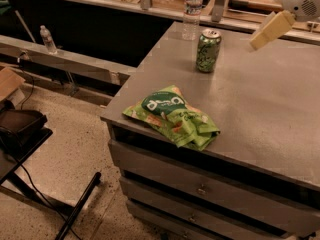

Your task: Move green can near green rice chip bag

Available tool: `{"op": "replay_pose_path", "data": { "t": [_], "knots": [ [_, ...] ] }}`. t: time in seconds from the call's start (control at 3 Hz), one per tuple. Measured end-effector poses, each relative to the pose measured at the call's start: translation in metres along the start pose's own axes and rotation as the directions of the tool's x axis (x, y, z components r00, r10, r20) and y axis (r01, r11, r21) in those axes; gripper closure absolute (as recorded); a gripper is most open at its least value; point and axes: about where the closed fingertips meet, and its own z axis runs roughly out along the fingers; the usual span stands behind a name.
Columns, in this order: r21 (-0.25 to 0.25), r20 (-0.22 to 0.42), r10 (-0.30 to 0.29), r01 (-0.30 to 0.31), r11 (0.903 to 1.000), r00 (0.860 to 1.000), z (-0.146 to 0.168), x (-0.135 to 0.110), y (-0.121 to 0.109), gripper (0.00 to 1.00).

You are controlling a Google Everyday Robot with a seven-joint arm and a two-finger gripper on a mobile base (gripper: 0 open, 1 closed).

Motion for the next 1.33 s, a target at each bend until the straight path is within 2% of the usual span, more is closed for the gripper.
{"op": "replay_pose_path", "data": {
  "t": [0.33, 0.67, 1.0, 1.33],
  "knots": [
    [0.024, 0.156, 0.135, -0.141, 0.9898, 0.978, 0.035, -0.007, -0.011, 0.00],
    [0.024, 0.212, 0.252, -0.263, 0.9646, 0.944, 0.094, -0.004, -0.009, 0.00],
    [0.053, 0.275, 0.336, -0.363, 0.9302, 0.901, 0.144, -0.005, -0.021, 0.00],
    [0.061, 0.280, 0.333, -0.363, 0.9298, 0.900, 0.143, -0.006, -0.024, 0.00]
  ]
}}
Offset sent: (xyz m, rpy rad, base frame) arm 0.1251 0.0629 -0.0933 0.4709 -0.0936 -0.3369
